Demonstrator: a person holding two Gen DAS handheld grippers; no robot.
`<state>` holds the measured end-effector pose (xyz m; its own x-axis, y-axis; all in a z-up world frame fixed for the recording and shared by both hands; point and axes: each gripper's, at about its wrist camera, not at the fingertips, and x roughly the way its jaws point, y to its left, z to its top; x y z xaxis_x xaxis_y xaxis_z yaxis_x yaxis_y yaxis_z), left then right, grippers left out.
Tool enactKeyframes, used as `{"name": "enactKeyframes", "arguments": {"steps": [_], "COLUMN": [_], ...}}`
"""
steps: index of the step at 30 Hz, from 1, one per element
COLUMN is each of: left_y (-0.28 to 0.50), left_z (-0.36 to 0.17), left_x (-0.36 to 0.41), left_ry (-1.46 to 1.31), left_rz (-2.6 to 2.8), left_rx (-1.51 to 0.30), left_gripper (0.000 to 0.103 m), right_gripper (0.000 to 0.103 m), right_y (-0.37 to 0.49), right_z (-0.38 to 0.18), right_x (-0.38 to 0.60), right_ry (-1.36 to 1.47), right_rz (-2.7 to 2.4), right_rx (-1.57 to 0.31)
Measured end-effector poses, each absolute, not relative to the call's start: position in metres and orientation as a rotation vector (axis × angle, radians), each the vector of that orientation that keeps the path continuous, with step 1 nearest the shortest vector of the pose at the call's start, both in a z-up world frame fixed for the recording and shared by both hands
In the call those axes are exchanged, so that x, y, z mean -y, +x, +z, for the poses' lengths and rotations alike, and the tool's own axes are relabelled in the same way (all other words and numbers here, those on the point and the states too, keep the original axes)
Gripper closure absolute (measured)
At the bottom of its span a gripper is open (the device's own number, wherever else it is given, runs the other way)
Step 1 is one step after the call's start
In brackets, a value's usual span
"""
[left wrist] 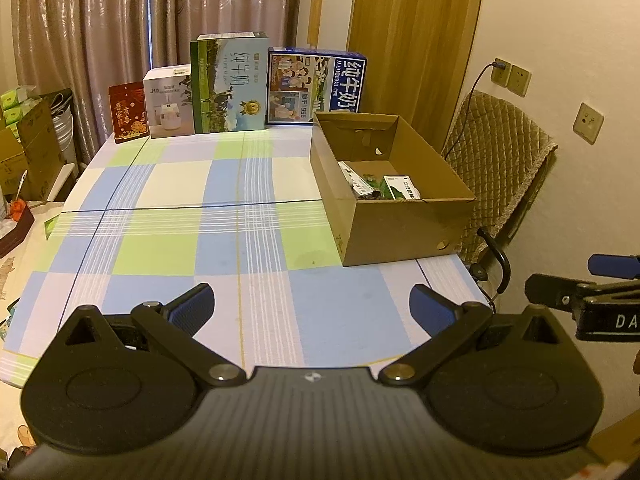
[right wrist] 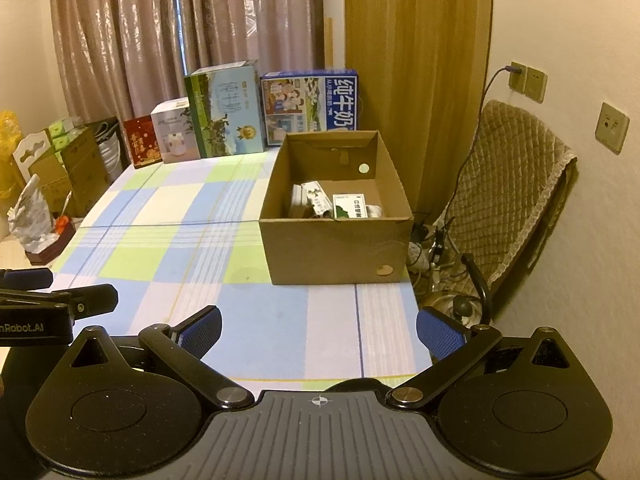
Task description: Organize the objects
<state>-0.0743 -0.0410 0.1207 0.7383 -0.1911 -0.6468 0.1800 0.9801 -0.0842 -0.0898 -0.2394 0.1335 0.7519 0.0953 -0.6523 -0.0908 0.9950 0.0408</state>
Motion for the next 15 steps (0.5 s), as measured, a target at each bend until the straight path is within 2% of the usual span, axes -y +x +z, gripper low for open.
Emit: {"name": "enactKeyframes", "arguments": {"steps": [15], "left_y": [-0.0753], "left_z": [0.1202], "left_x": [0.0422], "left_ry": [-0.014], "left_rz": [-0.208], "left_rx": [-0.709], "left_gripper": [0.001], "right_gripper": [0.002], "right_y": [-0.0912], "right_z": [0.1337], "right_x": [0.2422], "right_ry": [0.015], "right_rz": [0.089], "right_rx": [-0.704]}}
